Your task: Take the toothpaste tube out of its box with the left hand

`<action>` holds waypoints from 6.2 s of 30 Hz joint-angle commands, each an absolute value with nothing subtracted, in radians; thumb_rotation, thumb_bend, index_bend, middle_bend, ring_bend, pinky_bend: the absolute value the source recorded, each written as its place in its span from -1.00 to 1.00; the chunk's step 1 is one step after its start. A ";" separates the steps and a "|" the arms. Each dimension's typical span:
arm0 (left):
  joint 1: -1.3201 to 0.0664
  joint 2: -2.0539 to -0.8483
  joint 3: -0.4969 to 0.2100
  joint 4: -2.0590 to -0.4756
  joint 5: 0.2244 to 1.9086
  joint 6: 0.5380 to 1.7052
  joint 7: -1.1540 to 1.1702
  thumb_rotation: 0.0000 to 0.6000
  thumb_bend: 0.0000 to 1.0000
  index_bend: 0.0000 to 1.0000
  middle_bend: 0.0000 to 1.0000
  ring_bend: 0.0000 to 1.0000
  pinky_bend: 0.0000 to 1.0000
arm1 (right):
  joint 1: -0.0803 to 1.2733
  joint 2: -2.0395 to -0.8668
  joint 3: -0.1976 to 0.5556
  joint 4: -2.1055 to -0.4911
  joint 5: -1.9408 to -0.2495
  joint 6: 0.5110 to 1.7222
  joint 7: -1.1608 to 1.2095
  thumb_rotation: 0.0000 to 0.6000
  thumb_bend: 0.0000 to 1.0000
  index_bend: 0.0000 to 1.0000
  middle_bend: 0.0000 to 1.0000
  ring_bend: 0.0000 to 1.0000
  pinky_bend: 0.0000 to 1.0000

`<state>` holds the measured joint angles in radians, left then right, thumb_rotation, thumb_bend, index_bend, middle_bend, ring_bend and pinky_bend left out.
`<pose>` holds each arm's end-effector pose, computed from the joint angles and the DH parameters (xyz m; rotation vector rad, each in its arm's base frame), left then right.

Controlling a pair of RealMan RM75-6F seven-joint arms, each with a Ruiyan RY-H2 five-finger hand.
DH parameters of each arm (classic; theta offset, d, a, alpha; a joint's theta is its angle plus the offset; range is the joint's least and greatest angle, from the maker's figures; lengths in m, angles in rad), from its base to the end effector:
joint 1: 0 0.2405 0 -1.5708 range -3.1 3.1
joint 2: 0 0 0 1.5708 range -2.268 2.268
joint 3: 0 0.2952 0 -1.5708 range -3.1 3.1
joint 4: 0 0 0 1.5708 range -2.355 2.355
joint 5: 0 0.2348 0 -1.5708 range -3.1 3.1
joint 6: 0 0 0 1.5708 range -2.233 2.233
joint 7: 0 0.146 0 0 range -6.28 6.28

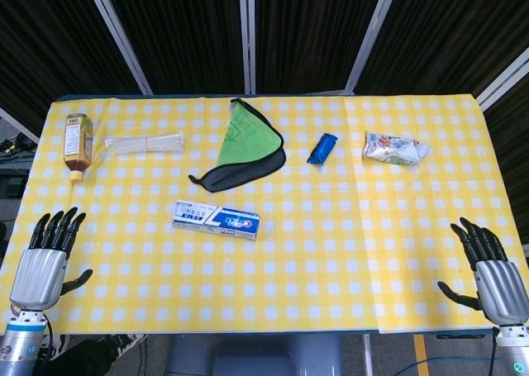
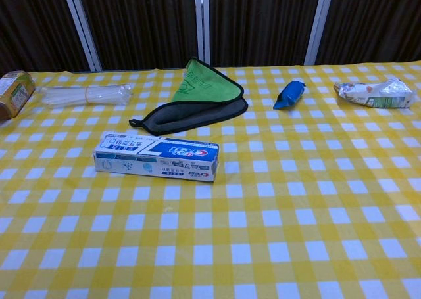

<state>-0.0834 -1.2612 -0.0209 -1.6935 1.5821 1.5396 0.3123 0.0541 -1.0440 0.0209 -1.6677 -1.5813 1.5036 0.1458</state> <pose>-0.3094 0.1772 0.0979 -1.4652 -0.7780 -0.9020 -0.3455 -0.1696 0.1686 1.3985 -0.9983 1.0126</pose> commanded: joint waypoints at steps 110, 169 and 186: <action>-1.058 -1.683 -0.149 -1.590 0.779 1.181 0.982 1.00 -0.09 0.21 -0.23 -0.20 -0.11 | 0.054 -0.931 0.077 -1.627 -1.489 1.466 0.507 1.00 -0.84 -1.00 -1.00 -1.00 -1.00; -0.880 -1.445 -0.464 -1.982 0.914 1.262 0.476 1.00 -0.10 0.06 -0.32 -0.26 -0.18 | 0.053 -0.938 0.069 -1.657 -1.505 1.464 0.442 1.00 -0.84 -1.00 -1.00 -1.00 -1.00; -0.790 -1.400 -0.117 -1.911 0.844 1.157 0.611 1.00 -0.51 -0.86 -1.00 -1.00 -0.98 | 0.052 -0.940 0.064 -1.673 -1.511 1.469 0.401 1.00 -0.84 -1.00 -1.00 -1.00 -1.00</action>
